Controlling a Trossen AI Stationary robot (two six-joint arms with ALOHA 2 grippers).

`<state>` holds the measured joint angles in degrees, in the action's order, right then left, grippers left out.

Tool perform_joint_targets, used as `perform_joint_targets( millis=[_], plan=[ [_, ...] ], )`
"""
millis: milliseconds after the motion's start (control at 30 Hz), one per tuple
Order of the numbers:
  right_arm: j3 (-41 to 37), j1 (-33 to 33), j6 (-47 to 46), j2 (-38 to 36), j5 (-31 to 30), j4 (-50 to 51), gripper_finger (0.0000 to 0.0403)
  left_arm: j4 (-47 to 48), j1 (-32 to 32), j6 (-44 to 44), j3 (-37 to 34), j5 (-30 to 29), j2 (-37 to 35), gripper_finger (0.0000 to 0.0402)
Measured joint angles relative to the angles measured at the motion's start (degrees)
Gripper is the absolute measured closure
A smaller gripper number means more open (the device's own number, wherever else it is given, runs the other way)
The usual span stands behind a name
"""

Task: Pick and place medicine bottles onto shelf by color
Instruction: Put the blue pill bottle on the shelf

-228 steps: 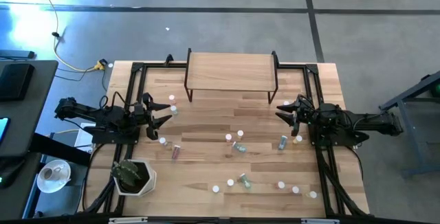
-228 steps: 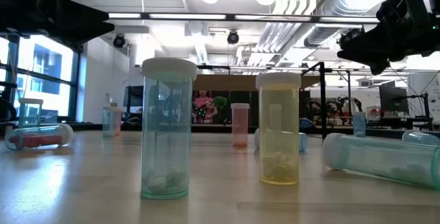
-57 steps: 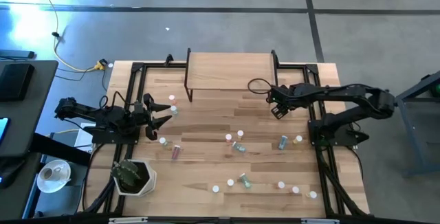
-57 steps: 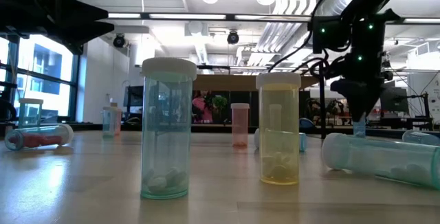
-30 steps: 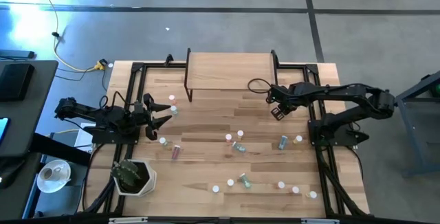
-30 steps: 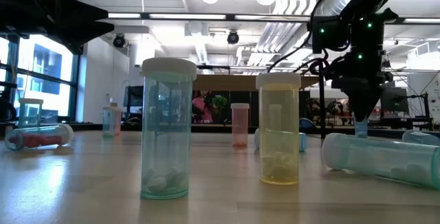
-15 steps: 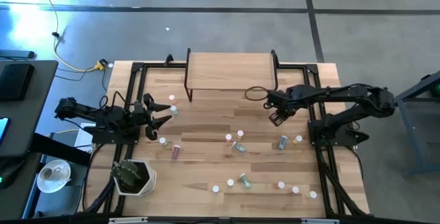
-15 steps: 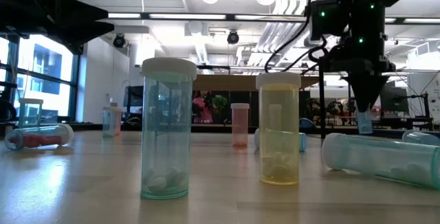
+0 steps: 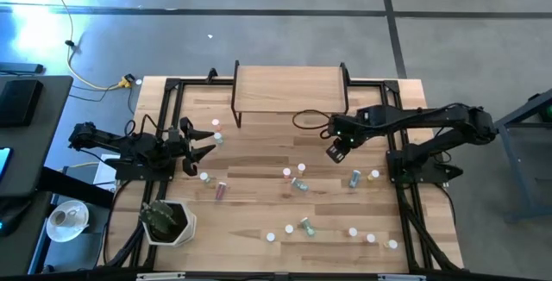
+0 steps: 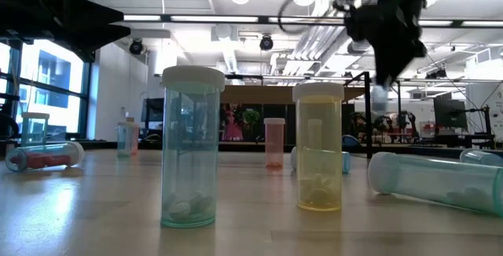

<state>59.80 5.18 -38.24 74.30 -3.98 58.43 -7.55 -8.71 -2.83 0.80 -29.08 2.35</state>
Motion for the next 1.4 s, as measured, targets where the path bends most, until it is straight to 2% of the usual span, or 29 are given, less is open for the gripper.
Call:
perform_joint_targets(
  millis=[133,300,867,1200,1400],
  plan=[
    [5.7,-0.2,3.9,0.0,-3.3,0.0,0.0299,0.0,0.0,0.0,0.0,0.0,0.0,0.0202],
    [12.7,3.4,8.6,0.0,-6.9,0.0,0.0299,0.0,0.0,0.0,0.0,0.0,0.0,0.0202],
    [33.0,28.5,25.3,0.5,-5.8,0.3,0.0299,0.0,0.0,0.0,0.0,0.0,0.0,0.0202],
    [48.4,35.5,30.9,11.1,-5.4,10.4,0.0299,0.0,0.0,-0.1,0.0,0.0,0.0,0.0202],
    [52.6,36.6,31.1,18.3,-5.5,16.9,0.0299,0.0,0.0,-0.1,0.0,0.0,0.0,0.0202]
  ],
)
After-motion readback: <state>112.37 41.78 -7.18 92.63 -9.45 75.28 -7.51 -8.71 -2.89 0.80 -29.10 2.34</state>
